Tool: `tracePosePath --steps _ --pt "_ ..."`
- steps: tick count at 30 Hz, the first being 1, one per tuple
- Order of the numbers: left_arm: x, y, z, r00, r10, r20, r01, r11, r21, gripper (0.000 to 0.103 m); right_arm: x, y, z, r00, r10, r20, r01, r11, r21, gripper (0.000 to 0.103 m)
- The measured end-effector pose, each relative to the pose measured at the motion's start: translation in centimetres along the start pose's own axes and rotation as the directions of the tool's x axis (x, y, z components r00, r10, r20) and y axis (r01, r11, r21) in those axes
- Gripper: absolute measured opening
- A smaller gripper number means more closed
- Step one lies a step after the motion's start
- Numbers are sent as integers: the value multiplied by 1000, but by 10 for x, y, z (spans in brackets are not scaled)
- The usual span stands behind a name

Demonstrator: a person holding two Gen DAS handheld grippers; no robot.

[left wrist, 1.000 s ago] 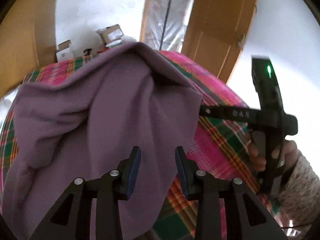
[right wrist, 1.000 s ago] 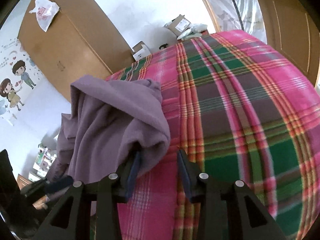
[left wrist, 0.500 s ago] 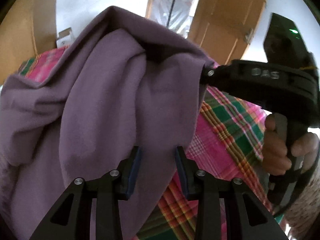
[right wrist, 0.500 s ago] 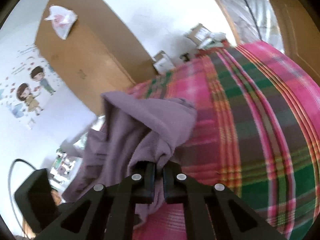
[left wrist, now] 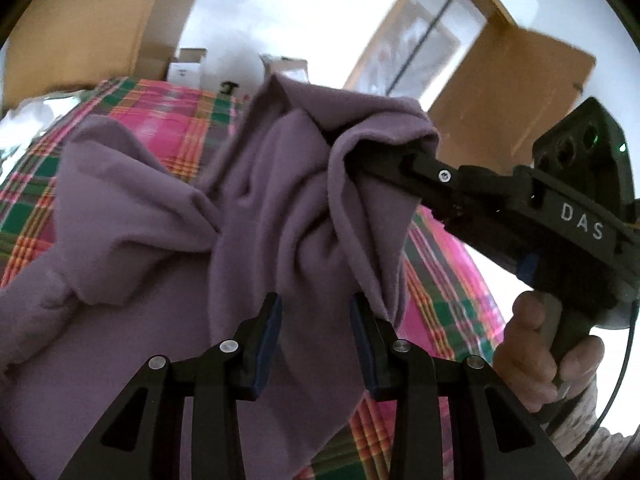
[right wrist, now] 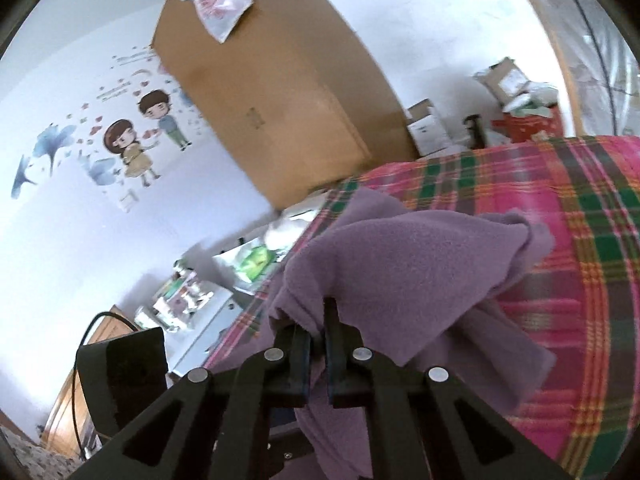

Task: Fold clothes

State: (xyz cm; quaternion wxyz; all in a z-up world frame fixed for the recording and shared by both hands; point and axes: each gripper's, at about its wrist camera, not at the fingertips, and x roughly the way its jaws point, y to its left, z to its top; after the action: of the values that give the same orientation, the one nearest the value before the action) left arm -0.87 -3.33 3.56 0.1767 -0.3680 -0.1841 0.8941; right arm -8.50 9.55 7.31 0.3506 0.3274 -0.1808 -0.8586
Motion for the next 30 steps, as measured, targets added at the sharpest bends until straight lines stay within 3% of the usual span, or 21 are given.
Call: tracePosePath --steps 7,11,21,27,30 --pt "-13 4 -2 997 -1 76 7 997 -78 37 48 15 4 991 90 -96 -91 996 -8 5" --pt "-9 15 -3 998 14 61 -6 991 -133 37 74 14 -3 984 104 -148 -103 995 12 5" --pt "7 37 -12 999 48 -15 -50 977 -206 37 94 17 -22 964 60 -258 -72 997 -39 7" --pt "10 53 -9 996 87 -23 -90 964 -252 37 53 12 -20 978 51 -202 -62 997 -51 20" --pt "9 55 -7 996 85 -20 -87 960 -267 37 30 2 -18 988 17 -153 -22 999 -34 32"
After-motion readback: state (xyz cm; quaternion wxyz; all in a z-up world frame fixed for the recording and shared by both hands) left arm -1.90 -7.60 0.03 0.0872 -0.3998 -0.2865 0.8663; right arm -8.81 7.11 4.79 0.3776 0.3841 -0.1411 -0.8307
